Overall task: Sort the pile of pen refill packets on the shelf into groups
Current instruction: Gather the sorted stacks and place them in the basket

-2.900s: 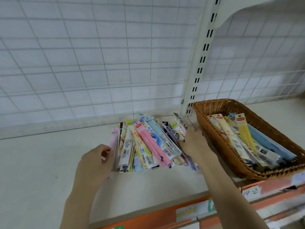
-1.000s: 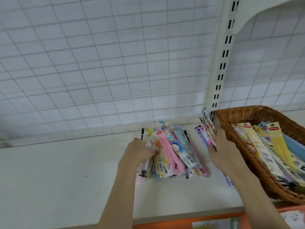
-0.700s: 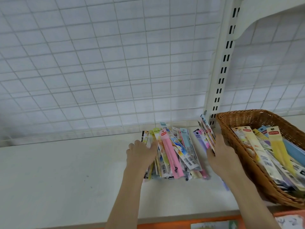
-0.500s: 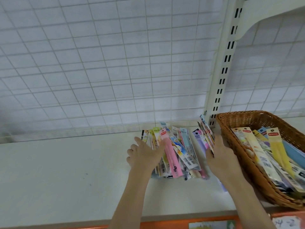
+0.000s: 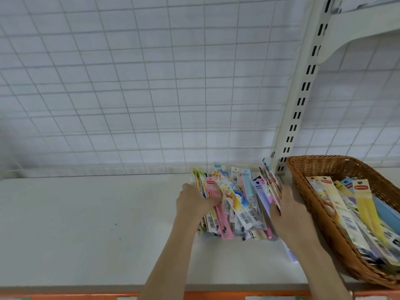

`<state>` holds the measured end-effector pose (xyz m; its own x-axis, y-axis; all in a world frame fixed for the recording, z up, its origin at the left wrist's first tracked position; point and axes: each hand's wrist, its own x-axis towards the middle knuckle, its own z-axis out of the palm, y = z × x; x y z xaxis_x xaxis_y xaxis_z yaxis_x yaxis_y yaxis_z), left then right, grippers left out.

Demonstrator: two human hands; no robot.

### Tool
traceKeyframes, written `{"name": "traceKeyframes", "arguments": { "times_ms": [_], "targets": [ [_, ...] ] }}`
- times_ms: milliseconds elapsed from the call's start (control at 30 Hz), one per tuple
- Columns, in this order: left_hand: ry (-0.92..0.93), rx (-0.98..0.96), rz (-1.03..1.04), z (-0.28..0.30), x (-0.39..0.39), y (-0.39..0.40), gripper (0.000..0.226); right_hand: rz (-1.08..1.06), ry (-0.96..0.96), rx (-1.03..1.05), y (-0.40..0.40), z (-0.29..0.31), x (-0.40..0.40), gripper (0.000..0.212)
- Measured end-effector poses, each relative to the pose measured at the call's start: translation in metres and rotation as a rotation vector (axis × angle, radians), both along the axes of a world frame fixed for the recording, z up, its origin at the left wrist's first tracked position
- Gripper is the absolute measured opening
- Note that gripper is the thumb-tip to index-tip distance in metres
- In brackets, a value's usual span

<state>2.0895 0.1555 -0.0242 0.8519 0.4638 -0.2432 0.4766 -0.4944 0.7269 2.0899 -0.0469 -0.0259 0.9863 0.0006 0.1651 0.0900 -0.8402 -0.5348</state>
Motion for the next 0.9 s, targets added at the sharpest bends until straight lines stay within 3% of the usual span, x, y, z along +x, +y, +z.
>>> {"name": "traceKeyframes", "arguments": {
  "times_ms": [167,267,367,600,767,900],
  "targets": [
    [-0.125,-0.129,-0.02,0.001,-0.009,0.007,0.027,0.023,-0.011,0.084,0.0,0.007,-0.005,0.017],
    [-0.185,-0.223,-0.018,0.004,-0.017,0.01,0.015,0.044,0.002,0.113,-0.001,0.01,-0.007,0.033],
    [-0.227,-0.289,0.021,0.009,-0.022,0.014,0.017,0.057,0.021,0.128,-0.001,0.01,-0.006,0.043],
    [-0.258,-0.321,0.082,0.007,-0.026,0.024,0.041,0.025,0.035,0.025,-0.003,0.009,-0.004,0.023],
    [-0.337,-0.373,0.101,0.012,-0.036,0.027,0.028,0.039,-0.015,-0.174,-0.001,0.012,-0.004,0.029],
    [-0.42,-0.433,0.067,0.016,-0.045,0.027,0.024,0.06,-0.026,-0.174,0.007,0.021,-0.004,0.024]
  ]
}}
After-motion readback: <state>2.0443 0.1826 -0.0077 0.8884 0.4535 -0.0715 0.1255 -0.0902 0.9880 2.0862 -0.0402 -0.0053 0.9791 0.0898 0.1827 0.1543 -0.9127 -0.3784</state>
